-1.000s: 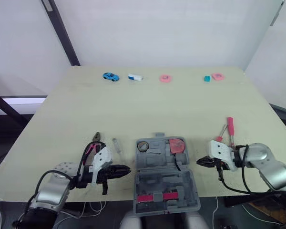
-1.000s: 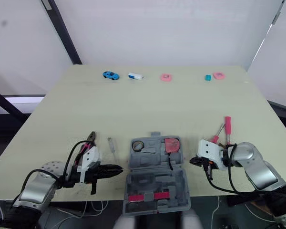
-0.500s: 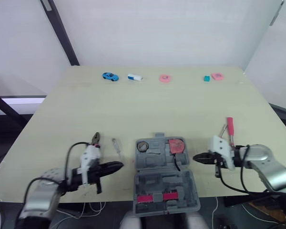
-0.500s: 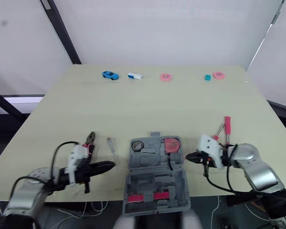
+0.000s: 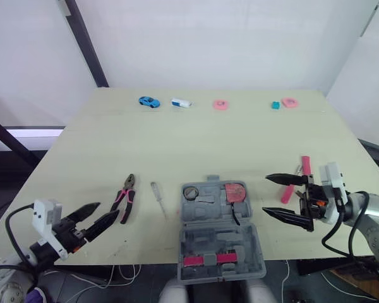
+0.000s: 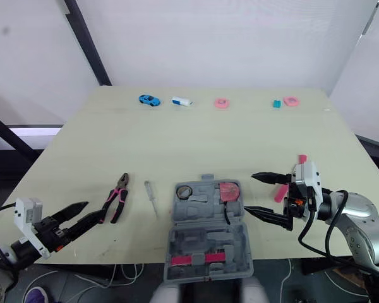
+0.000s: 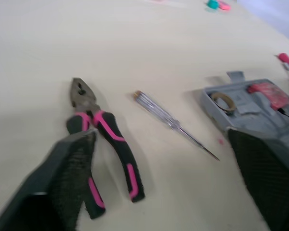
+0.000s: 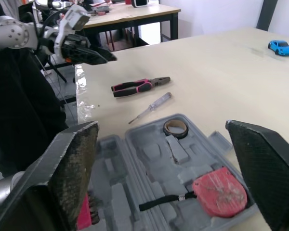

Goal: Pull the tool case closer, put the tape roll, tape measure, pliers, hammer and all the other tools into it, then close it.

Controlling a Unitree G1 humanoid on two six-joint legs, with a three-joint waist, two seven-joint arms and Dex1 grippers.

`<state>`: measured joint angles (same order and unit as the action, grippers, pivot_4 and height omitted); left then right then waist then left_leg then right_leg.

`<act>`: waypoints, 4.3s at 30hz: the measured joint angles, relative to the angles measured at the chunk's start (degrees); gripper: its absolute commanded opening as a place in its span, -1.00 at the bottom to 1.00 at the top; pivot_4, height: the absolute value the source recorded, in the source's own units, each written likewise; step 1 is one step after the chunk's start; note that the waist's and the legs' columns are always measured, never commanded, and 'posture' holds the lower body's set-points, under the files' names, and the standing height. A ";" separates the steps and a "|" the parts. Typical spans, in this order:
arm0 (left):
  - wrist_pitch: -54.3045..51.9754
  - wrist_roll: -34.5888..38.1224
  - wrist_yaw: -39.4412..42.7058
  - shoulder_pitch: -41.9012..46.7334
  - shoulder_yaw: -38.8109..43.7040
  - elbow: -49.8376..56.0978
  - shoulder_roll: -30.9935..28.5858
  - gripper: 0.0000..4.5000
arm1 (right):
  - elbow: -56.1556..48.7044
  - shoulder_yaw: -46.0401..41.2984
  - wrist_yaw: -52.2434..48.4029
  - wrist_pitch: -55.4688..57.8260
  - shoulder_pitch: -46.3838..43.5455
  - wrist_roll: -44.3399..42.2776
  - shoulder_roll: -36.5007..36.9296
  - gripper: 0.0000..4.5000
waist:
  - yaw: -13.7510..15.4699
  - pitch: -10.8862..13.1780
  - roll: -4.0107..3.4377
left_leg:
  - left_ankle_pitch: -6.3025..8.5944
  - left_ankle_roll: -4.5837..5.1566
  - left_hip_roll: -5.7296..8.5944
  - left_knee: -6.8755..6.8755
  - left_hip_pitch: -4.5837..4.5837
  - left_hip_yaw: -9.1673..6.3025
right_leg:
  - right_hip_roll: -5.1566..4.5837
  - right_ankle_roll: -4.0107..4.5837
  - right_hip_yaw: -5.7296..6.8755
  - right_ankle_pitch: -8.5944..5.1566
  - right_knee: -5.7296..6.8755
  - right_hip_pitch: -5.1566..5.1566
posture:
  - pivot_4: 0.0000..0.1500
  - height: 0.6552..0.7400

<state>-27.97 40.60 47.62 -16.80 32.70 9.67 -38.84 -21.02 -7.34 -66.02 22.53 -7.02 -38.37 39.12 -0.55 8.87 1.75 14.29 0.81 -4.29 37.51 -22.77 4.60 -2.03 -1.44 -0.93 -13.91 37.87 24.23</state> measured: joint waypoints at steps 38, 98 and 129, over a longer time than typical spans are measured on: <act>-43.92 -18.65 -43.56 39.17 -18.57 -9.58 7.46 0.73 | -3.95 3.21 0.74 0.45 -5.23 0.73 1.63 1.00 | 0.23 0.07 0.15 | -0.01 -0.02 0.12 0.00 -0.01 -0.31 | 0.06 -0.20 0.15 0.15 0.04 -0.17 | 1.00 1.00; 0.80 -34.99 38.24 70.55 -59.91 -18.21 -7.66 0.07 | 23.63 39.06 8.18 29.96 -50.63 24.78 -17.09 0.40 | -0.18 0.29 0.27 | 0.01 0.06 0.06 1.43 -1.96 -0.50 | 0.17 -0.30 0.24 0.23 0.99 1.46 | 1.00 1.00; -0.19 -29.34 34.02 62.46 -49.01 -14.96 -4.59 1.00 | 15.90 37.56 9.16 31.70 -42.91 25.69 -11.16 -0.56 | -0.23 0.30 0.26 | 0.02 0.07 0.04 1.65 -1.98 -0.53 | 0.18 -0.31 0.20 0.23 1.08 1.43 | 1.00 1.00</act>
<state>-28.16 11.26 81.64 45.66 -16.31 -5.28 -43.43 -5.12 30.22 -56.86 54.23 -49.93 -12.68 27.96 -0.78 9.16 2.01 14.31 0.87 -4.25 39.16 -24.76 4.07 -1.85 -1.74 -0.73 -13.68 38.95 25.66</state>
